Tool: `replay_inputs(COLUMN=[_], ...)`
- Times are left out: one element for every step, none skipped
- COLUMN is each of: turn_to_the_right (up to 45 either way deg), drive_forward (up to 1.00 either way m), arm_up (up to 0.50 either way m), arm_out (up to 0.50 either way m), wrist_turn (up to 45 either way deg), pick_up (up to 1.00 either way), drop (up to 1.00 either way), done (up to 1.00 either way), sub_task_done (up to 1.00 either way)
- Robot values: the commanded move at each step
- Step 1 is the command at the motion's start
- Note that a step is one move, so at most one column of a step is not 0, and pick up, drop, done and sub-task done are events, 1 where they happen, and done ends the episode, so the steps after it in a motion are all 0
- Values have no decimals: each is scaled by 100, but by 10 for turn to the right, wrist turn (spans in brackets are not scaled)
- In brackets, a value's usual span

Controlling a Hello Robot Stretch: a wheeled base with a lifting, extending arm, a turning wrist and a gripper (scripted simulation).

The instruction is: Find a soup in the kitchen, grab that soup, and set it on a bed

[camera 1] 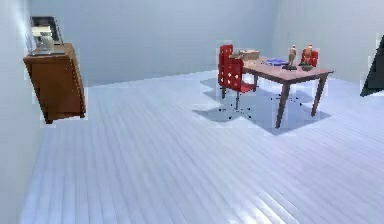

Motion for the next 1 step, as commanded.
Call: replay_inputs(turn_to_the_right=[-270], drive_forward=[0], arm_up=[0], arm_out=[0], wrist_turn=[0], pick_up=[0], drop=[0], done=[0], sub_task_done=[0])
